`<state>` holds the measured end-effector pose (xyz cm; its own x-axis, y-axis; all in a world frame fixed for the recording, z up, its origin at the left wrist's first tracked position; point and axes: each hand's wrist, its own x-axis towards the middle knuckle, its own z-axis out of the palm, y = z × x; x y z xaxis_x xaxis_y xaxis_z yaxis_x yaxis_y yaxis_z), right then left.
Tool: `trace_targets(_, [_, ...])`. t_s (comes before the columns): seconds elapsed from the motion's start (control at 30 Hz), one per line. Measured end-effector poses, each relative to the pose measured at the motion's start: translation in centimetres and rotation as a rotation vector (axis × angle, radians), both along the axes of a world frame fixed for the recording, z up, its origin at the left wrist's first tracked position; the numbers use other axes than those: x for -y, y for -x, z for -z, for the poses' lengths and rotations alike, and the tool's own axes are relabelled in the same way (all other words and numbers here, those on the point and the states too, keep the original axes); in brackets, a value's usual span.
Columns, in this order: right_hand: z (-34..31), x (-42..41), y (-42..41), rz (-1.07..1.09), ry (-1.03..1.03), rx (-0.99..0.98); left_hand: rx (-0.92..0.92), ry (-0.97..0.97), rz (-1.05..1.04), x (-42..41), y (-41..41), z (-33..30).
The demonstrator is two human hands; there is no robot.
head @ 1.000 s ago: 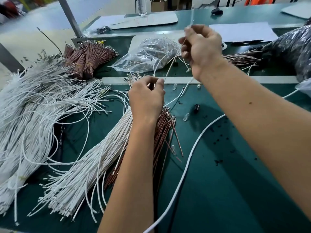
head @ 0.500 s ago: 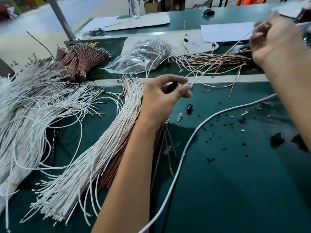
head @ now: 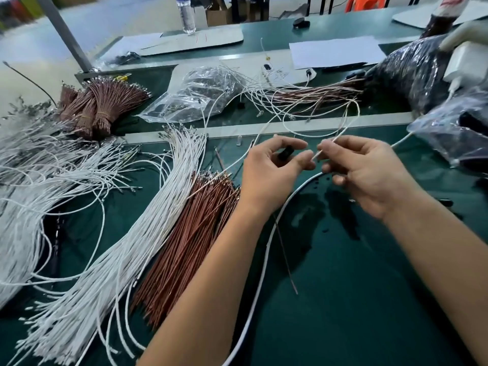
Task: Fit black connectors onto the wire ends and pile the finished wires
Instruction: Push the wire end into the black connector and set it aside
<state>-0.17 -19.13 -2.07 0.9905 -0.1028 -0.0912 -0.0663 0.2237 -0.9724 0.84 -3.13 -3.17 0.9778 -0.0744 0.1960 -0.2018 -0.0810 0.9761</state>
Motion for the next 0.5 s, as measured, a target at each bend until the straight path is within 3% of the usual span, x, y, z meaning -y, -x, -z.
trace_targets(0.23, [0.7,1.7,-0.5,0.063,-0.109,0.159,-0.228,0.1,0.025,-0.7,-0.4,-0.6])
trace_targets(0.5, [0.5,2.3,-0.2,0.111,-0.203,0.222,-0.262,0.11,0.113,-1.0,-0.5,-0.2])
